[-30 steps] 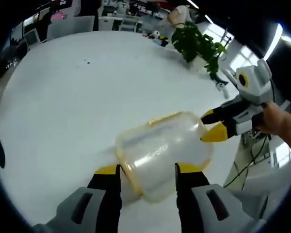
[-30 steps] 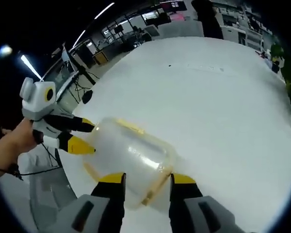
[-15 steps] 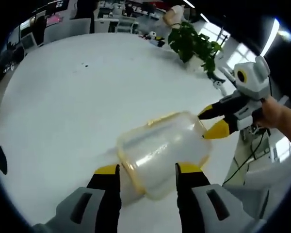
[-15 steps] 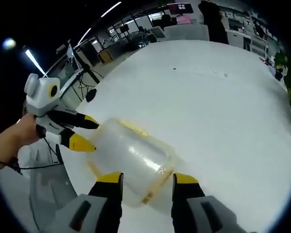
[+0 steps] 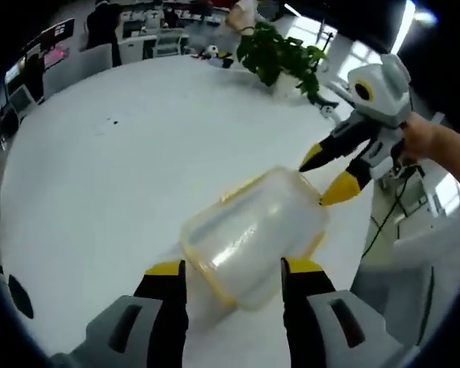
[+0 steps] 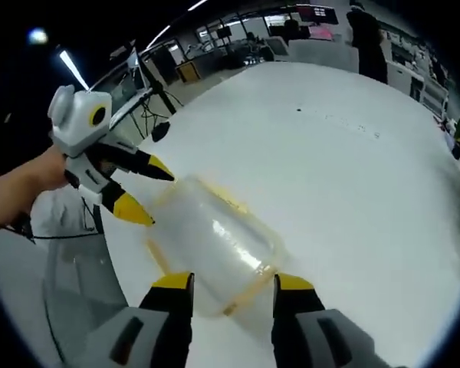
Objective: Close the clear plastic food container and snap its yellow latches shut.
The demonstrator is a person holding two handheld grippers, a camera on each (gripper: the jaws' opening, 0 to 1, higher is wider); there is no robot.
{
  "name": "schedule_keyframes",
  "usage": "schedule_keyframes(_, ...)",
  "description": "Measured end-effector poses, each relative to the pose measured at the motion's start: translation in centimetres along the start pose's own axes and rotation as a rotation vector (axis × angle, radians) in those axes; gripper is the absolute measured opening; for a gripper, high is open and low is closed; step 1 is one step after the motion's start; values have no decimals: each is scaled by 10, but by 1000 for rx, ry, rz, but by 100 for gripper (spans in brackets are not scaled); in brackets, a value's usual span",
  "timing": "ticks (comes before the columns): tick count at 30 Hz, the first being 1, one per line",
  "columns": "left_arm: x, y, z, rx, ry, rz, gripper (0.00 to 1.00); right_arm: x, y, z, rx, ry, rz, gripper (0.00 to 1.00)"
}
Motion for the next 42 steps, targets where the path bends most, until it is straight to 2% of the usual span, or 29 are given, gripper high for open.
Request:
schedule_keyframes(3, -3, -3, 2, 51, -7, 4, 47, -2, -1, -1, -60, 11, 39, 38)
schedule_keyframes(4, -3, -5, 4, 91, -23, -8, 47, -3, -2, 1, -85, 5, 55, 38)
schedule_keyframes(6, -4, -2, 6, 179, -46, 30, 47, -4, 0, -1, -128, 23, 102, 38)
schedule_keyframes(12, -5, -3, 5, 214, -31, 31, 45, -3, 2, 2, -195, 13, 159, 38)
schedule_keyframes(16, -7, -4, 0, 306, 1, 27, 42, -3, 2, 3, -273, 11, 205, 38)
schedule_keyframes(20, -7, -5, 0, 351, 7, 25, 42, -3, 2, 7, -327, -3, 229, 37)
schedule_keyframes(23, -8, -3, -1, 464, -2, 57, 41, -3, 3, 8, -365, -5, 253, 35)
schedule_keyframes(28, -10, -5, -7, 512, 36, 44, 41, -3, -1, 10, -446, -11, 273, 31)
schedule_keyframes(32, -10, -7, -7, 538, 45, 35, 40, -3, -3, 13, -467, -23, 276, 30)
schedule_keyframes(36, -8, -5, -6, 569, 42, 51, 38, -1, -4, 15, -482, -29, 285, 28)
schedule_keyframes(42, -5, -6, -7, 580, 54, 43, 38, 3, -14, 19, -486, -46, 262, 27)
Point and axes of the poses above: the point that each gripper's makers call its tool centre point, and the gripper's own axes: x roughly forward along the fingers, z roughly to its left, y roughly out of its underside, the point moved 5 cm from there along -x, roughly backward along the fingers, and after that the axes turned 10 degrees about -y, right-handed, at the moved point
